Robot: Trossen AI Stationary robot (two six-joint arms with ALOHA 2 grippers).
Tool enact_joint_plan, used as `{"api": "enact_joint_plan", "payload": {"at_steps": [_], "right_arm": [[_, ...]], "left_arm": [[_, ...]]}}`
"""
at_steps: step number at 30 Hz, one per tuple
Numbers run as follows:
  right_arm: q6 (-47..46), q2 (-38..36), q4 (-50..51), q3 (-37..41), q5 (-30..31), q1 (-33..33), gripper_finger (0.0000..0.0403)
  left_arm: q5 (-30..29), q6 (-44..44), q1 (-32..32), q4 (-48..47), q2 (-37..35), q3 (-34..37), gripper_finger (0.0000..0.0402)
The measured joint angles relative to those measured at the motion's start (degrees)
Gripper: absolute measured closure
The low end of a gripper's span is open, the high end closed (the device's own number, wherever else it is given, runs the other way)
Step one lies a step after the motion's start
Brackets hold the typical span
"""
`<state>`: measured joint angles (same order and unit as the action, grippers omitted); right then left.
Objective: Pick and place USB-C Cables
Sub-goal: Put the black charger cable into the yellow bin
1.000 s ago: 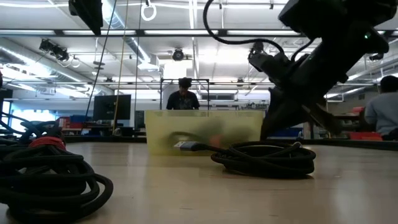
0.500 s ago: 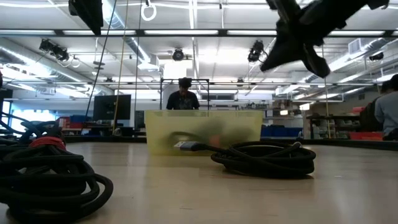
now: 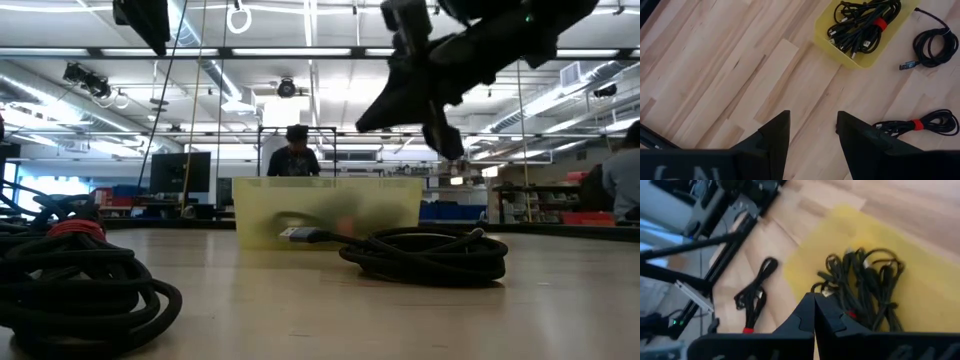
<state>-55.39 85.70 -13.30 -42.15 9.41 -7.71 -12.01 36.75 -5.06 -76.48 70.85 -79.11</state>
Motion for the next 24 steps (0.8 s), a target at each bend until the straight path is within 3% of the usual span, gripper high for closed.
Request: {"api": "enact_joint_plan", "payload": {"at_steps": [4,8,14,20,22,24], "right_arm": [[0.8,1.7,2.9,0.1,-1.6,0.7,0.0403],[1.8,-1.6,8.3,0.0,-0.7,1.1,0.0403],[5.1,-12.3,15.3,0.0,5.1,2.2,0.0403],[10.6,-25.2,20.2,0.0,9.9,3.1,0.0403],[12.5,-29.0,21.5,0.0,11.4,3.3,0.0403],[14.3,-32.3,22.3,0.0,12.6,3.4,0.0403]], "left_arm": [[0.0,0.0,0.0,0.1,0.0,0.0,0.023],[0.0,0.0,0.0,0.0,0.0,0.0,0.023],[-1.2,6.3,-0.1,0.0,0.9,0.0,0.023],[0.8,0.4,-6.5,-2.4,3.7,0.0,0.0254],[0.9,4.6,-8.7,-2.9,5.7,0.0,0.0267],[1.0,14.9,-10.6,-4.4,7.2,0.0,0.0278]]}}
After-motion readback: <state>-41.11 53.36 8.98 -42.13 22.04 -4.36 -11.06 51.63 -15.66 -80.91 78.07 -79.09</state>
